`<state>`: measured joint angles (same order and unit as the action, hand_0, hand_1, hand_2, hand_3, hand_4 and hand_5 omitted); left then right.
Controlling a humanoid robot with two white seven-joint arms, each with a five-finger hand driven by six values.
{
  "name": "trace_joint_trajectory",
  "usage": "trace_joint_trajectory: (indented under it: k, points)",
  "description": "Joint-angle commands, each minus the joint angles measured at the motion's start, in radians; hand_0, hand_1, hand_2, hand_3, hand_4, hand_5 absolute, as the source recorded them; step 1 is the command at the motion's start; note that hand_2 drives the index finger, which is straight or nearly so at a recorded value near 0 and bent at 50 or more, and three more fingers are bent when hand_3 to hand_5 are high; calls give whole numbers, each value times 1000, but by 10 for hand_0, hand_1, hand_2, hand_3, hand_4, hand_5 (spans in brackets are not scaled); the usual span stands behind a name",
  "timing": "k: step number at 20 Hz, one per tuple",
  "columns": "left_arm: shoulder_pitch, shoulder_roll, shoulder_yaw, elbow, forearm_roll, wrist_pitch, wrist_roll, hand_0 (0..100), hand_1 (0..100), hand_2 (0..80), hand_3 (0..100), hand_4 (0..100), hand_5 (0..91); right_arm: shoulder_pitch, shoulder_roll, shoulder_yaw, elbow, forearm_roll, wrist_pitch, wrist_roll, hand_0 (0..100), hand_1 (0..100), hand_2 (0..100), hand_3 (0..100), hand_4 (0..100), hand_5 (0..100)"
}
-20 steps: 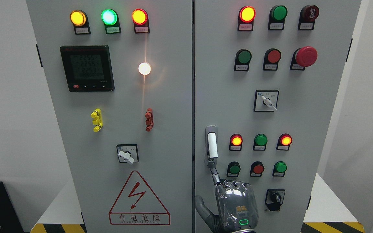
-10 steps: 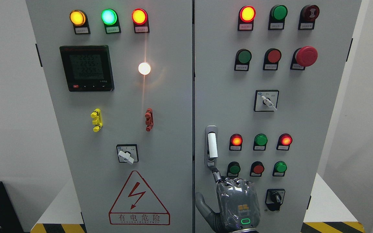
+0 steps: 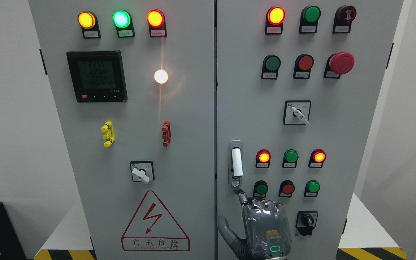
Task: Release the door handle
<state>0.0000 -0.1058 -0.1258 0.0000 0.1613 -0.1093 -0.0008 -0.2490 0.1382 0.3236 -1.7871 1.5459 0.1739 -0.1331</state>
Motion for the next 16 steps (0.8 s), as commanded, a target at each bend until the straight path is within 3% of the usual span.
trace_joint_trajectory:
  k: [1, 7, 10, 14, 16]
  points:
    - [-26, 0, 0, 29, 0, 0, 1, 120, 556, 0, 0, 0, 0, 4, -6, -5, -46, -4, -5, 7, 390, 333, 468, 968, 980, 1000]
    - [-26, 0, 0, 29, 0, 0, 1, 120, 556, 0, 0, 0, 0, 33, -8, -12, -95, -12, -40, 9, 433, 357, 563, 1000, 981, 1000]
    - [-26, 0, 0, 29, 0, 0, 1, 120, 556, 0, 0, 0, 0, 36, -5, -20, -118, -12, -40, 53, 440, 364, 667, 1000, 986, 1000]
    - [-26, 0, 0, 29, 0, 0, 1, 120, 556, 0, 0, 0, 0, 19, -5, -40, -130, -13, -40, 67, 441, 358, 775, 1000, 990, 1000]
    - [-26, 0, 0, 29, 0, 0, 1, 120, 556, 0, 0, 0, 0, 8, -3, -41, -143, -13, -40, 95, 431, 359, 827, 1000, 998, 1000]
